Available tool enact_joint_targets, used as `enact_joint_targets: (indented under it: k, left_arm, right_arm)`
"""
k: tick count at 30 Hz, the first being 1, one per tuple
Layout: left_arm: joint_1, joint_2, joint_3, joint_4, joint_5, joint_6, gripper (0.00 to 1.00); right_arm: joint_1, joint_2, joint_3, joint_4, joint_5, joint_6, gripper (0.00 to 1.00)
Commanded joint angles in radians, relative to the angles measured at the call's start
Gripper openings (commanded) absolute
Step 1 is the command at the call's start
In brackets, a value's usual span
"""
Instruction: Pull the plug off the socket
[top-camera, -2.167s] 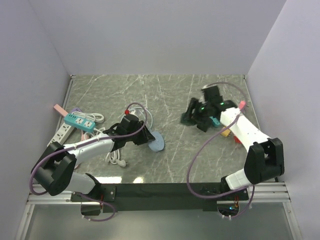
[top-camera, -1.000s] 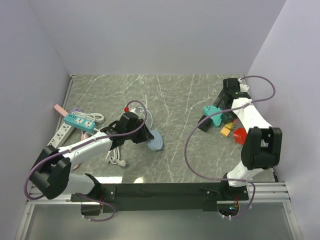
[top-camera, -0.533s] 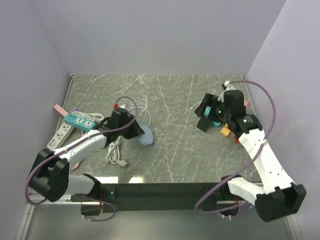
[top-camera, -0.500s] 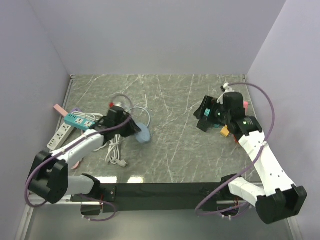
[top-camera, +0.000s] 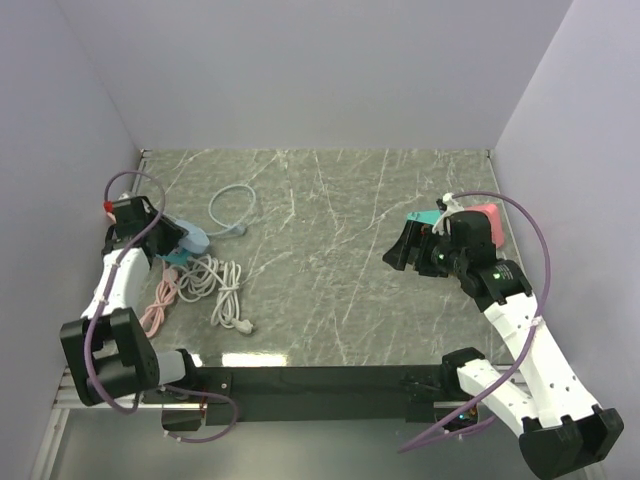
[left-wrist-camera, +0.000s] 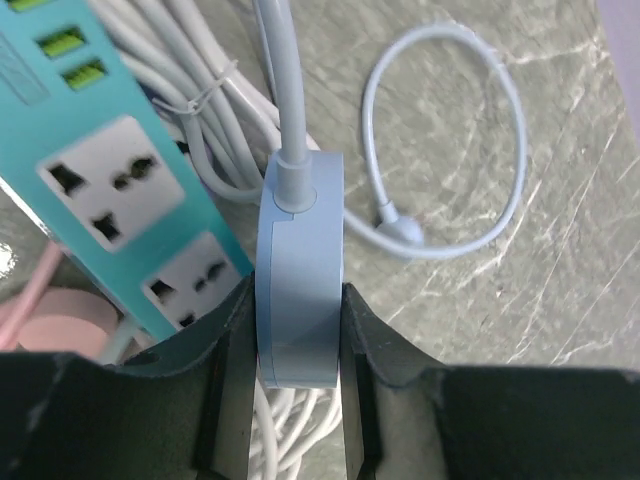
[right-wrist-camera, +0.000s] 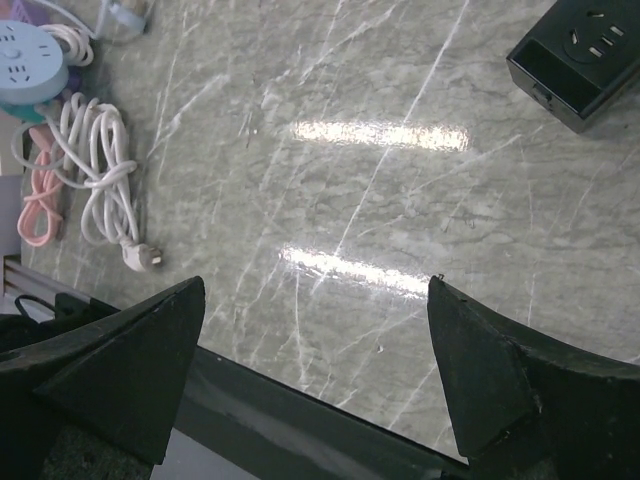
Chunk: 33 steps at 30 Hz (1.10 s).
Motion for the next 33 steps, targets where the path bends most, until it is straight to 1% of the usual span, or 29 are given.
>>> enact_joint_targets:
  k: [1, 2, 4, 5, 6, 7, 8, 9, 12, 15, 17, 19, 20, 21, 23, 24, 28, 30, 33]
  left_arm:
    - [0.062, 0.054, 0.066, 0.038, 0.052, 0.045, 0.01]
    - [0.066, 0.065, 0.072, 0.038, 0.072, 0.049, 0.01]
    - [0.072, 0.075, 0.071, 0.054, 0.107, 0.042, 0.19]
    - [0.071, 0.070, 0.066, 0.064, 0.118, 0.039, 0.31]
    - [0.072, 0.061, 0.053, 0.080, 0.124, 0.036, 0.55]
    - [0.071, 0.043, 0.049, 0.080, 0.117, 0.035, 0.67]
    - [0.072, 0.035, 0.048, 0.074, 0.109, 0.035, 0.81]
    - [0.072, 0.026, 0.048, 0.058, 0.103, 0.038, 0.99]
    - [0.071, -0.022, 0.046, 0.034, 0.118, 0.041, 0.99]
    - [0.071, -0.083, 0.048, 0.022, 0.166, 0.042, 1.00]
    - [0.068, -0.124, 0.040, 0.021, 0.247, 0.038, 0.99]
    - [0.059, -0.192, 0.007, 0.061, 0.320, 0.026, 0.99]
    - [0.045, -0.215, -0.006, 0.080, 0.397, 0.023, 1.00]
    - [0.036, -0.259, -0.032, 0.101, 0.437, 0.021, 0.99]
    - [0.000, -0.299, -0.052, 0.140, 0.517, 0.016, 0.99]
    - [-0.010, -0.334, -0.056, 0.146, 0.532, 0.016, 0.99]
    - [-0.056, -0.388, -0.032, 0.164, 0.603, 0.027, 0.99]
    - [-0.087, -0.392, 0.005, 0.158, 0.632, 0.033, 1.00]
    - [-0.127, -0.381, 0.059, 0.129, 0.637, 0.070, 1.00]
  right_arm:
    - [0.007, -0.022, -0.005, 0.001, -0.023, -0.027, 0.98]
    - [0.007, -0.024, -0.005, 0.001, -0.024, -0.028, 0.98]
    - [0.007, -0.028, -0.005, 0.005, -0.030, -0.028, 0.98]
    - [0.005, -0.030, -0.007, 0.008, -0.030, -0.027, 0.98]
    - [0.007, -0.030, -0.007, 0.010, -0.032, -0.027, 0.98]
    - [0.007, -0.027, -0.007, 0.010, -0.032, -0.028, 0.99]
    - [0.007, -0.025, -0.007, 0.010, -0.032, -0.028, 0.99]
    - [0.007, -0.024, -0.011, 0.015, -0.032, -0.028, 0.99]
    - [0.008, -0.018, -0.017, 0.028, -0.046, -0.020, 0.99]
    - [0.007, -0.013, -0.014, 0.038, -0.041, -0.017, 0.99]
    - [0.005, -0.019, -0.019, 0.057, -0.038, -0.004, 0.99]
    - [0.005, -0.027, -0.025, 0.074, -0.040, 0.009, 0.99]
    - [0.005, -0.036, -0.028, 0.093, -0.041, 0.013, 1.00]
    - [0.005, -0.042, -0.031, 0.102, -0.041, 0.019, 1.00]
    - [0.007, -0.071, -0.046, 0.134, -0.046, 0.038, 1.00]
    - [0.007, -0.085, -0.051, 0.145, -0.044, 0.044, 1.00]
    - [0.007, -0.151, -0.066, 0.173, -0.014, 0.068, 1.00]
    - [0.007, -0.191, -0.065, 0.173, 0.012, 0.070, 1.00]
    - [0.005, -0.235, -0.056, 0.150, 0.061, 0.065, 1.00]
